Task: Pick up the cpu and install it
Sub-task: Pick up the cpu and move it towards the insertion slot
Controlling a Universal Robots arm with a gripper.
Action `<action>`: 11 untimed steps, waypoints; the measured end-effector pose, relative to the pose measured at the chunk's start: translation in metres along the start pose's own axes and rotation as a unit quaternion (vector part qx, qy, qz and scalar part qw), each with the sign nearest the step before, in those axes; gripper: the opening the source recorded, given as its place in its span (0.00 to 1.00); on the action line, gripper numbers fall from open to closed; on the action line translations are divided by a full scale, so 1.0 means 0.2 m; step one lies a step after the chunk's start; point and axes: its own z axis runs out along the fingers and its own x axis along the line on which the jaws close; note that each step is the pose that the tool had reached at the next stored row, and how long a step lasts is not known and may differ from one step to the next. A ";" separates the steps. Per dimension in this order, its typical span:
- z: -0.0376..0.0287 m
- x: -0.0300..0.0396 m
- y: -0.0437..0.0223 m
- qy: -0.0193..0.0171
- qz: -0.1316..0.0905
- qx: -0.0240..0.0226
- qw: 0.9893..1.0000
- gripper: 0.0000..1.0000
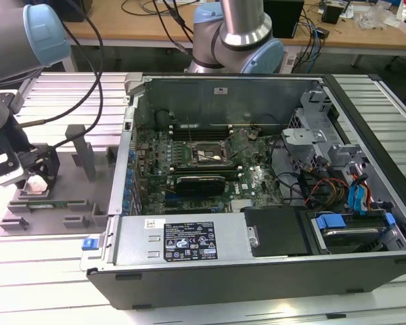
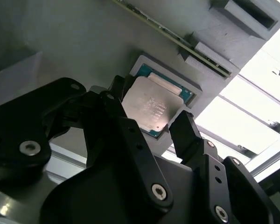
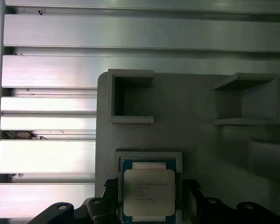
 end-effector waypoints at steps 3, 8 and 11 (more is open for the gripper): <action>0.007 0.001 0.000 0.000 0.000 0.000 1.000 0.66; 0.013 0.001 0.000 0.000 0.000 0.000 1.000 0.66; 0.018 0.001 0.000 0.000 0.010 0.000 1.000 0.66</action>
